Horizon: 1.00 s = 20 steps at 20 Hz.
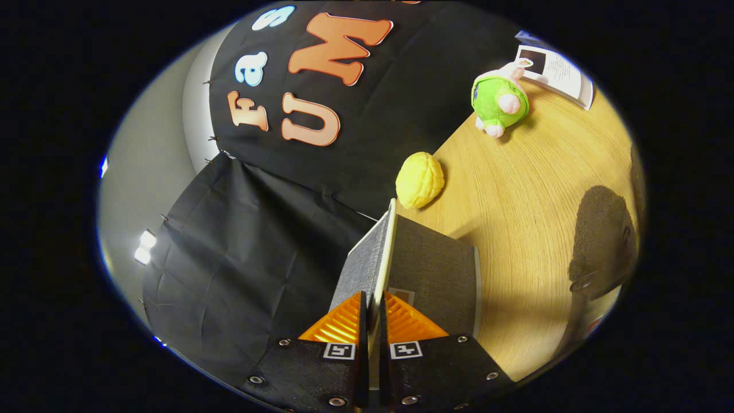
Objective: Open the storage box then place both shoes into the box .Put the left shoe in first, then the right shoe, with the right side of both shoes facing outward in a uniform manner.
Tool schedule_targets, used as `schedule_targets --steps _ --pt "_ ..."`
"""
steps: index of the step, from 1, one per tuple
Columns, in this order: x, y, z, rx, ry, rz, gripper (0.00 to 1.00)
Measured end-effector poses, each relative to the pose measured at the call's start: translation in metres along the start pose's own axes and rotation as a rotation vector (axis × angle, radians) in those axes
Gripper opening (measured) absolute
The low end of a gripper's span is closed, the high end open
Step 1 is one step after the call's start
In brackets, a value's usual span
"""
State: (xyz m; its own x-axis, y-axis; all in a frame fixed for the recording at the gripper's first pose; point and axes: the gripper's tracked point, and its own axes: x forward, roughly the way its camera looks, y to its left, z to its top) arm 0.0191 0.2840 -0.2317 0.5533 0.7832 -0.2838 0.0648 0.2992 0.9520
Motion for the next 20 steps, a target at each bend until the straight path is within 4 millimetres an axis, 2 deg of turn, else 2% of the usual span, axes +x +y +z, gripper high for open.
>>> schedule_targets --steps 5,11,15,20 --pt "-0.006 0.034 0.007 -0.049 -0.023 0.02 0.05" --pt "-0.01 0.108 0.015 -0.15 -0.079 0.098 0.08" --pt "0.006 0.157 0.012 -0.183 -0.092 0.14 0.08" --pt "0.039 0.191 -0.02 -0.204 -0.053 0.15 0.08"
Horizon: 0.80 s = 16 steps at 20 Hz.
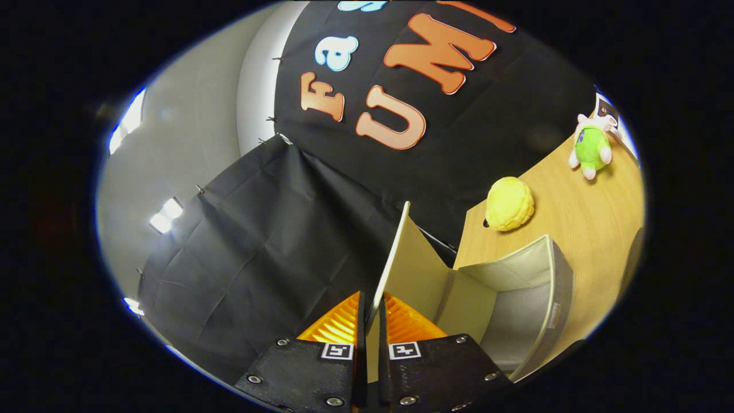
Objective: Open the storage box then place both shoes into the box .Put the left shoe in first, then the right shoe, with the right side of both shoes facing outward in a uniform manner.
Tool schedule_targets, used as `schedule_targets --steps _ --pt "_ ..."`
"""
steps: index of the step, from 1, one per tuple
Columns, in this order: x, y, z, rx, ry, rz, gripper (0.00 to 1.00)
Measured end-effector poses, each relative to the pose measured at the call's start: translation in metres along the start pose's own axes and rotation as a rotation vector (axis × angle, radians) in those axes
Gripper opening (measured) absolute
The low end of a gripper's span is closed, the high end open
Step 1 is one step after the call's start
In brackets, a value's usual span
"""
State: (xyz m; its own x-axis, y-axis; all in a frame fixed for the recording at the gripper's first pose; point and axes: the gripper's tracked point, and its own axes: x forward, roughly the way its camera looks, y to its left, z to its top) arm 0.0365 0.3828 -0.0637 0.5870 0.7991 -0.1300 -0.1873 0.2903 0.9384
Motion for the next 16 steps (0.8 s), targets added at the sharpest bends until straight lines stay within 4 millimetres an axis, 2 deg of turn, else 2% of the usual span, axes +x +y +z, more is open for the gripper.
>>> schedule_targets --steps 2,8,13,16 --pt "0.014 0.011 -0.006 -0.006 0.012 0.004 0.08" --pt "0.059 0.03 -0.045 0.02 0.046 -0.007 0.08" --pt "0.116 0.038 -0.066 0.146 0.074 -0.04 0.08" --pt "0.128 0.045 -0.085 0.177 0.06 -0.022 0.11"
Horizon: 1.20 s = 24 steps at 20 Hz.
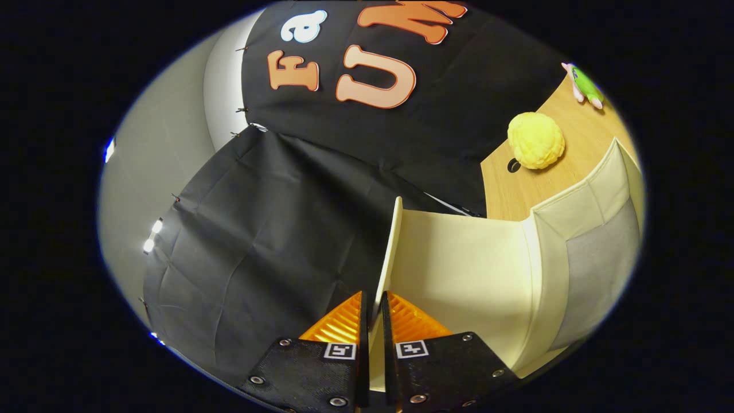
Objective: Open the storage box then place both shoes into the box .Put the left shoe in first, then the right shoe, with the right side of both shoes facing outward in a uniform manner.
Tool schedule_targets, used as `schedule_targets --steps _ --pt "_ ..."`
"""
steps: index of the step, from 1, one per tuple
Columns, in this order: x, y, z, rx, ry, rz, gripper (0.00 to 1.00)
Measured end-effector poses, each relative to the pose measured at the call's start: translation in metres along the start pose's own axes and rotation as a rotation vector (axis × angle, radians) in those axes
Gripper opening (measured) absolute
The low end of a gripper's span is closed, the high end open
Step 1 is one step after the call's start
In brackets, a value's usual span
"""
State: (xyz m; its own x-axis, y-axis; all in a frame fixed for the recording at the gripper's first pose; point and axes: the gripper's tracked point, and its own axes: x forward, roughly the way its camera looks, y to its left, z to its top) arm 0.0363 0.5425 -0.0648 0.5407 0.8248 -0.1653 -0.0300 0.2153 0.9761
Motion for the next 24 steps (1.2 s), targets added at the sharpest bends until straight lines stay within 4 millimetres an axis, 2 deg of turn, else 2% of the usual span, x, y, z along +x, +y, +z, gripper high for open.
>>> schedule_targets --steps 1,2,3,4,6,8,12,17,20,24 --pt "0.0 -0.002 -0.007 -0.009 -0.007 -0.005 0.14" --pt "0.002 -0.003 -0.011 -0.014 -0.006 -0.014 0.28" --pt "0.003 0.001 -0.014 -0.018 0.0 -0.015 0.37" --pt "0.001 0.008 -0.014 -0.028 0.003 -0.002 0.52" --pt "-0.005 0.018 0.0 -0.071 -0.013 0.014 0.81" --pt "-0.019 0.013 0.012 -0.156 -0.041 -0.028 0.93" --pt "-0.064 -0.02 0.038 -0.358 -0.085 -0.146 0.96" --pt "-0.141 -0.086 0.079 -0.632 -0.106 -0.408 0.98" --pt "-0.186 -0.125 0.099 -0.698 -0.072 -0.545 0.98" --pt "-0.245 -0.175 0.115 -0.737 -0.03 -0.682 0.98"
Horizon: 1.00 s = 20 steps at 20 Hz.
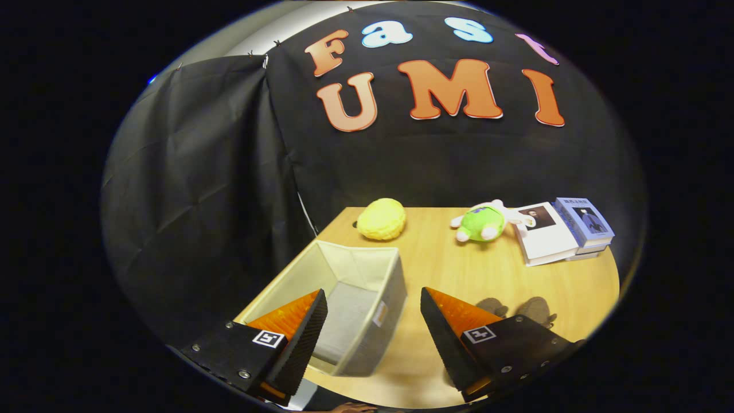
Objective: Open the storage box then place both shoes into the box .Put the left shoe in first, then the right shoe, with the right side of both shoes facing outward in a uniform manner.
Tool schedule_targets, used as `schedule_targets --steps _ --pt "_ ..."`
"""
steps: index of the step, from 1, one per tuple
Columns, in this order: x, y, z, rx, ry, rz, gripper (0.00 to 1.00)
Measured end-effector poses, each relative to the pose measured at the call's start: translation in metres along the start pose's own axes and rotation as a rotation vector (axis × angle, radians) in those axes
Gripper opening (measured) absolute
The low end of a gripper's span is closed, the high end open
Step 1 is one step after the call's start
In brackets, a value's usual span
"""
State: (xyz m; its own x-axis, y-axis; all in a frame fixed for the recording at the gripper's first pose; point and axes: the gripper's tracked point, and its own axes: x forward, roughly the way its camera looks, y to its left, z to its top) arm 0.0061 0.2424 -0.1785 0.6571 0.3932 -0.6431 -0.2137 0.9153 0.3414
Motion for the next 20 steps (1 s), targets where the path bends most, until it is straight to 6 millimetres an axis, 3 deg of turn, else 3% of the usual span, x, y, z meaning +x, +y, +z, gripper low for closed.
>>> schedule_targets --steps 4,8,16,20 --pt "-0.006 -0.068 -0.04 -0.016 0.073 -0.107 0.96" --pt "-0.003 -0.115 -0.077 0.006 0.162 -0.159 0.93" --pt "0.01 -0.163 -0.13 -0.003 0.243 -0.225 0.8" --pt "0.015 -0.165 -0.147 -0.057 0.261 -0.226 0.75"
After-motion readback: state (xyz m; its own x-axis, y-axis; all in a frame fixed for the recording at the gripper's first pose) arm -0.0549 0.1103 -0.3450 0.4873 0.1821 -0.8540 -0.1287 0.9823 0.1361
